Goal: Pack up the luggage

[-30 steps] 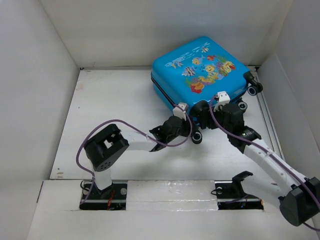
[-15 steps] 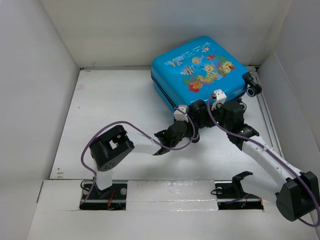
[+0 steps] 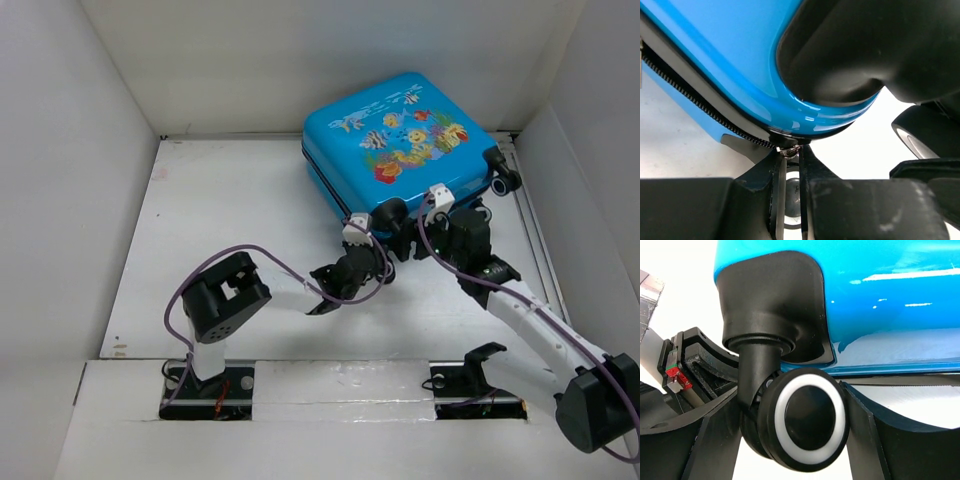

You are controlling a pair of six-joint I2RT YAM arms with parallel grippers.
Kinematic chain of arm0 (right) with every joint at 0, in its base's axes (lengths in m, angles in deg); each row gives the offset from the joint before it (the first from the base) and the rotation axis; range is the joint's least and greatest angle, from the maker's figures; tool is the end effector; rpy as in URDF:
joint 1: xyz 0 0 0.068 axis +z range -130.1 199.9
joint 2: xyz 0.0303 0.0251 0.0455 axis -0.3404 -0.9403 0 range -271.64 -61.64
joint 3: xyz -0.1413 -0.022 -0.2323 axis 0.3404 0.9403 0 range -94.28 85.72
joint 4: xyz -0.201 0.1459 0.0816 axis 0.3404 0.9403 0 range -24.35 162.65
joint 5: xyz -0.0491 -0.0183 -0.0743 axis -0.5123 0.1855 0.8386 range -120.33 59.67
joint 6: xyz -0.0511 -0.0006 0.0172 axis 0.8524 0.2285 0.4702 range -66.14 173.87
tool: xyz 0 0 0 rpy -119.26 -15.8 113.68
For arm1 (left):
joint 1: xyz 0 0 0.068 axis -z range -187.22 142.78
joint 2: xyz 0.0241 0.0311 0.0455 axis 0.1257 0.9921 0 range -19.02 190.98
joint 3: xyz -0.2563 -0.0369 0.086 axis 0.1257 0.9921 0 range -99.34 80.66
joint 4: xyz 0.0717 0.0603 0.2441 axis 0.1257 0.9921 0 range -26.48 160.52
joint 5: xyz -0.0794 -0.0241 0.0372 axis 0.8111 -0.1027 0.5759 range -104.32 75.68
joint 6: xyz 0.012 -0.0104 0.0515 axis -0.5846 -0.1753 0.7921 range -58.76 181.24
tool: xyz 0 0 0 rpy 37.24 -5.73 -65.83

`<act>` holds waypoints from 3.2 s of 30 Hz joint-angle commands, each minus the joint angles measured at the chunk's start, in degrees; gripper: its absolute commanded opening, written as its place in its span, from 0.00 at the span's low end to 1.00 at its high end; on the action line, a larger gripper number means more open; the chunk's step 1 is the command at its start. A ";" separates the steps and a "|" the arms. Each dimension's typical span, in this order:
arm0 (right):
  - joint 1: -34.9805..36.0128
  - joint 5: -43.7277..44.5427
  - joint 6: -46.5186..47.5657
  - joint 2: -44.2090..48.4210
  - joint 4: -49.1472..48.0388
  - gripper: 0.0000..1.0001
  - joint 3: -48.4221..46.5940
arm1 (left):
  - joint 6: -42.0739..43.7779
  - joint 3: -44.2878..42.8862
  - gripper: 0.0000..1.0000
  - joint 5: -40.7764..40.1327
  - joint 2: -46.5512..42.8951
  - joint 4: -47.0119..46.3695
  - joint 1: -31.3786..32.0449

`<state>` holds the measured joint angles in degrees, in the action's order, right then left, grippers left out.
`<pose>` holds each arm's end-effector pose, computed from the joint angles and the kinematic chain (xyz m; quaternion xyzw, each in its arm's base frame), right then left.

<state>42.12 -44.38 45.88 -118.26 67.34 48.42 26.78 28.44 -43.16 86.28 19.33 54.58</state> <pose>0.2069 0.0939 0.2707 -0.1701 0.8031 0.2438 0.5165 0.1988 -0.3345 0.1922 0.0166 0.7532 -0.3426 0.5612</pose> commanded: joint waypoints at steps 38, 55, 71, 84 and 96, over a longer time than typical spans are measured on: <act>13.19 3.58 -2.90 -6.02 -2.83 0.92 -12.27 | 13.28 17.60 0.00 -14.58 -16.35 -3.72 -11.35; 21.02 23.17 -7.21 -25.29 -4.77 0.38 -21.41 | 12.75 18.65 0.00 -13.52 -16.35 -4.77 -11.35; 23.66 23.64 -5.46 -12.29 -1.25 0.00 -8.67 | 13.98 17.87 0.00 -9.48 -16.88 -4.16 -19.25; 27.35 19.49 -5.46 -9.30 -0.63 0.00 -7.87 | 5.39 12.50 0.30 -12.45 -18.61 8.56 -22.60; 38.15 19.14 -6.78 -12.20 -2.75 0.00 -12.62 | -8.78 26.47 1.00 -5.62 -53.60 21.67 -22.60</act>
<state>73.70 -16.64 40.43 -130.10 65.71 39.57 21.03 52.30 -52.06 37.84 37.08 31.76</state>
